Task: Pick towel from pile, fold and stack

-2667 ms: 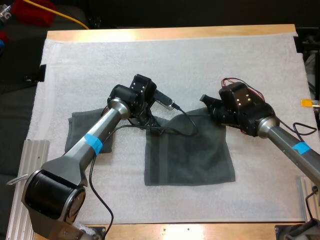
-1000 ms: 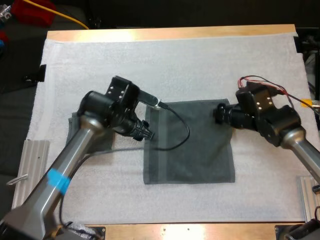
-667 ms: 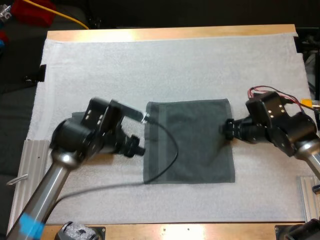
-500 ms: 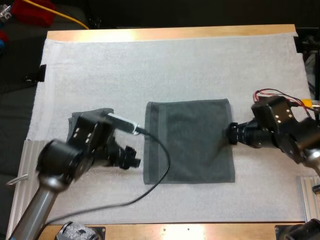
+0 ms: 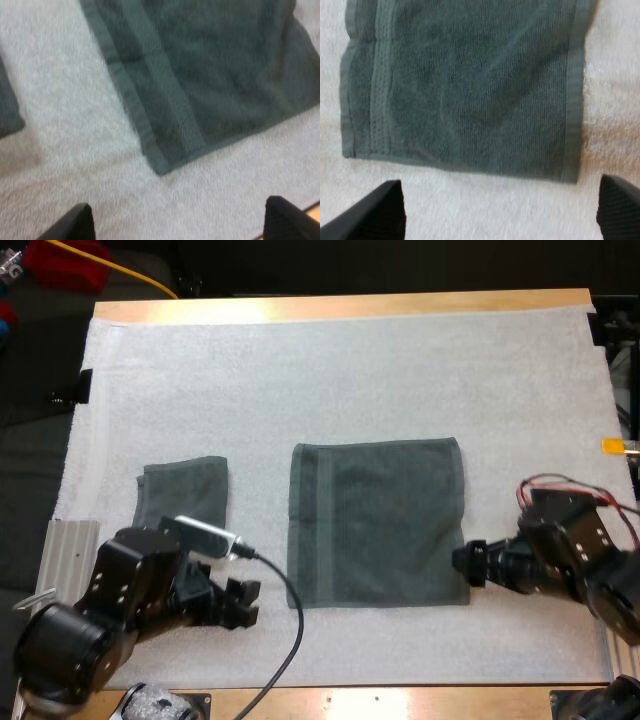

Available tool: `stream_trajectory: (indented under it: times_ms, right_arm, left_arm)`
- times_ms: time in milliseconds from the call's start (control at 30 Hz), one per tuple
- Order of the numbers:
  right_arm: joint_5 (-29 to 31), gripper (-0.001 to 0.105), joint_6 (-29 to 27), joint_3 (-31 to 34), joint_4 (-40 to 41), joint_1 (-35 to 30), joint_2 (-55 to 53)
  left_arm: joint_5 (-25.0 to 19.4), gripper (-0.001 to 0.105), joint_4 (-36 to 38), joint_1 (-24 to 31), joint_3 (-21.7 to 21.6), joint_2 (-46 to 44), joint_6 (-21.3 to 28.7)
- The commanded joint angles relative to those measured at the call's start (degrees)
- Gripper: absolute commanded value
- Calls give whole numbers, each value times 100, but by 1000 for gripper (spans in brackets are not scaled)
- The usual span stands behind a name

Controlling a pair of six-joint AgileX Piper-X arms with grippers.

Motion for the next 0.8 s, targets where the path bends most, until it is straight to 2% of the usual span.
stream_trajectory:
  times_ms: [0, 200, 433, 767]
  right_arm:
    - [-40, 75, 144, 72, 53, 30, -162]
    - [-40, 75, 266, 413, 380, 48, -643]
    - [4, 75, 336, 717, 469, 48, -905]
    - [164, 75, 382, 1093, -41, 48, -890]
  left_arm:
    - [17, 66, 95, -16, 1, -70, -47]
    - [29, 66, 475, -16, 1, -335, -48]
    - [225, 66, 507, -16, 112, -536, -48]
    - [224, 66, 456, -16, 484, -537, -48]
